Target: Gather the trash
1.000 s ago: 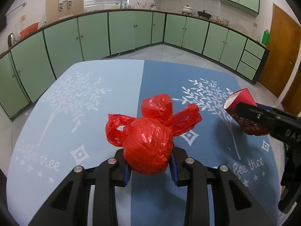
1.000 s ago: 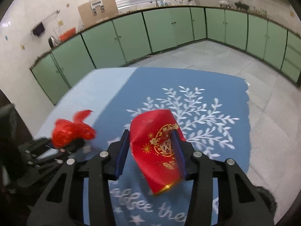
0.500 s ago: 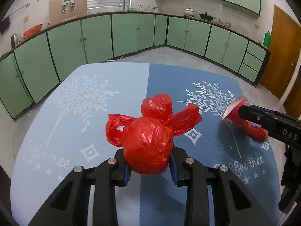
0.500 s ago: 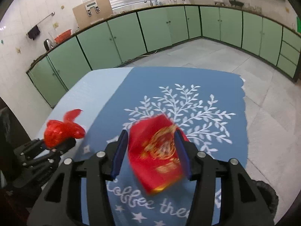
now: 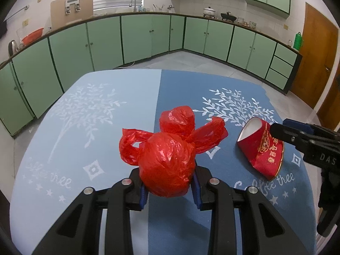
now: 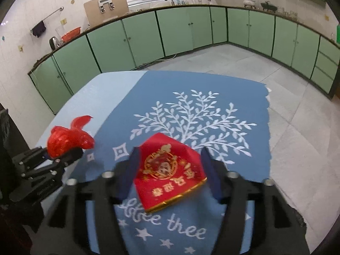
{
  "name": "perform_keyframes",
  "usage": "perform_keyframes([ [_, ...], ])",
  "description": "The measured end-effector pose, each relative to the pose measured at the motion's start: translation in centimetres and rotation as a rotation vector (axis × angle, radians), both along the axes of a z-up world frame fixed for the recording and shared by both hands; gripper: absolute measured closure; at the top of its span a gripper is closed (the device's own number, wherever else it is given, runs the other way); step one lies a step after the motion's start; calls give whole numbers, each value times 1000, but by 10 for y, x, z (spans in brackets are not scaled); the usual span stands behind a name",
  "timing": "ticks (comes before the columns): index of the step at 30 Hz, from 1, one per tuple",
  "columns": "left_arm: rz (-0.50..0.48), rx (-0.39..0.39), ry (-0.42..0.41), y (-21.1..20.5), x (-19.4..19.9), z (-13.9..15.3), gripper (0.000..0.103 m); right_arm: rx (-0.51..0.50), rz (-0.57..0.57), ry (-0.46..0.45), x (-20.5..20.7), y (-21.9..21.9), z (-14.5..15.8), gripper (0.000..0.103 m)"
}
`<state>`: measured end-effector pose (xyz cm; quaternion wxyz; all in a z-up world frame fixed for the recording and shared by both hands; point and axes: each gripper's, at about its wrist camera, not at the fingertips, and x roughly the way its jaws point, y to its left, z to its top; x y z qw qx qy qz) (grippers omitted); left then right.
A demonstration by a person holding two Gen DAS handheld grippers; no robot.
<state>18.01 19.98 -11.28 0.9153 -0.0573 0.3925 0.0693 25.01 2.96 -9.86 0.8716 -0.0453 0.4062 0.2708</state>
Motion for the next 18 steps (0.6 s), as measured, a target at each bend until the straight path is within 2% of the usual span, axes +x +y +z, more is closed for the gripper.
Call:
perform_keyframes([
  [4, 7, -2, 7, 1, 0, -3, 71, 18, 13, 47, 11, -3, -8, 37],
  [8, 12, 0, 11, 1, 2, -4, 71, -26, 32, 67, 23, 0, -20, 26],
  [10, 14, 1, 13, 3, 3, -5, 71, -22, 24, 88, 27, -4, -26, 25],
  [13, 12, 3, 15, 2, 5, -6, 71, -22, 2, 124, 30, -12, -36, 18],
  [17, 5, 3, 21, -1, 9, -9, 71, -16, 12, 114, 23, -17, -42, 20],
  [18, 3, 1, 24, -3, 9, -10, 71, -12, 16, 112, 23, -16, -41, 31],
])
